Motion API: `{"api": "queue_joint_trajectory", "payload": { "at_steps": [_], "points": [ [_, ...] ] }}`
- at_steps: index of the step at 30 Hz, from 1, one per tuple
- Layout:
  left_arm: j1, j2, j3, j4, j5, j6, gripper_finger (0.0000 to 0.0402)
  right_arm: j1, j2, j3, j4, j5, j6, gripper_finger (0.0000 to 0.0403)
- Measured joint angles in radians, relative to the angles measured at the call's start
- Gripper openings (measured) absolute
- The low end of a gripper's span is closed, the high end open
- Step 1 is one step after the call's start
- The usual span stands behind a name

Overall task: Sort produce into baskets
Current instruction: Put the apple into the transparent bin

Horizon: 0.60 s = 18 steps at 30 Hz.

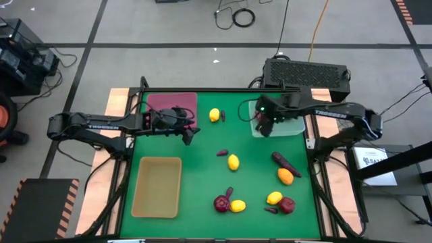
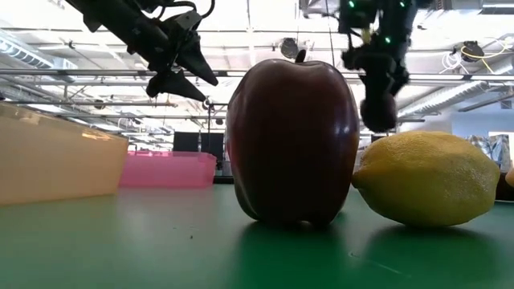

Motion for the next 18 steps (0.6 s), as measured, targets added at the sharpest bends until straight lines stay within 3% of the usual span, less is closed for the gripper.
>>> {"api": "queue_joint_trajectory", "payload": {
  "at_steps": [7,18],
  "points": [
    [0.0,0.0,0.0,0.002,-0.011,-0.026,0.0254,-0.106,-0.048,-0.145,0.001,-0.001,0.165,0.0272],
    [0.0,0.0,0.0,0.016,-0.037,-0.026,0.0254,-0.19,-0.047,-0.29,0.001,0.007,0.276,0.0272]
  ]
}}
